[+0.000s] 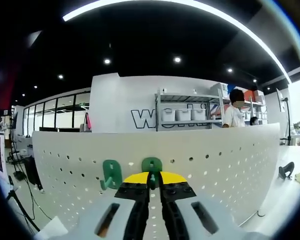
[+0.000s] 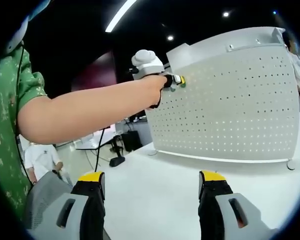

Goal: Insert the hook assembly into the mounting plate slot until the hook locks in place.

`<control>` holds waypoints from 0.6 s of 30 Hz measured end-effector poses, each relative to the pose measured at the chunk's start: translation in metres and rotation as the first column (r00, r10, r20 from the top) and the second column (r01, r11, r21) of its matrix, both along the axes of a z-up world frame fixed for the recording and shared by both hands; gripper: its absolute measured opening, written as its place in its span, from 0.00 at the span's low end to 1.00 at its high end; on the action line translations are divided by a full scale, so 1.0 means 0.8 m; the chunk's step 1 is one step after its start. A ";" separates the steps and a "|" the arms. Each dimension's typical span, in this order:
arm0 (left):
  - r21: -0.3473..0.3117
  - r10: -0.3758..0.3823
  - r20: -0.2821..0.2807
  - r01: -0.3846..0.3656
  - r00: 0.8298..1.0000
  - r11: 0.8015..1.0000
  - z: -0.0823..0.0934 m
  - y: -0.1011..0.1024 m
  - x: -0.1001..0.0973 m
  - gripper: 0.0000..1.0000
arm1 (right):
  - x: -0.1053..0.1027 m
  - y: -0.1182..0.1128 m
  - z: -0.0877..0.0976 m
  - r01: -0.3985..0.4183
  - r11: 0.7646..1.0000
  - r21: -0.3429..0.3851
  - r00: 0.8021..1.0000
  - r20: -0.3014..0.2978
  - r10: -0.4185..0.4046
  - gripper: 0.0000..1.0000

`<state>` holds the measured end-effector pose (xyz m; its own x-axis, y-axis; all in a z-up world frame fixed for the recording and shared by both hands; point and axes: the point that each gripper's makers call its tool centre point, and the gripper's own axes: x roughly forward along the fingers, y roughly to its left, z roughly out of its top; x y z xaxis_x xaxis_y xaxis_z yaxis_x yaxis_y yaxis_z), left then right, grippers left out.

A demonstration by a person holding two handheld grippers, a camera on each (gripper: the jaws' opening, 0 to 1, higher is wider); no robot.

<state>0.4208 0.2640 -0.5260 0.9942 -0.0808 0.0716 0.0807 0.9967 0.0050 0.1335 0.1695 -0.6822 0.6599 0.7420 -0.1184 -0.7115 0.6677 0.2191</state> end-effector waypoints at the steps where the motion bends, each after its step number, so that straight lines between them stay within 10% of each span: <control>1: 0.002 0.000 0.000 0.000 1.000 1.000 0.000 0.000 0.000 0.08 | 0.000 0.000 0.000 0.001 1.000 0.002 1.000 0.000 -0.001 0.78; 18: 0.005 0.010 -0.005 -0.010 1.000 1.000 -0.003 0.005 -0.001 0.04 | -0.001 0.001 0.000 -0.002 1.000 0.000 1.000 0.000 0.002 0.78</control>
<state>0.4197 0.2676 -0.5283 0.9952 -0.0710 0.0667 0.0705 0.9975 0.0094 0.1330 0.1702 -0.6823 0.6581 0.7436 -0.1182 -0.7131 0.6660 0.2191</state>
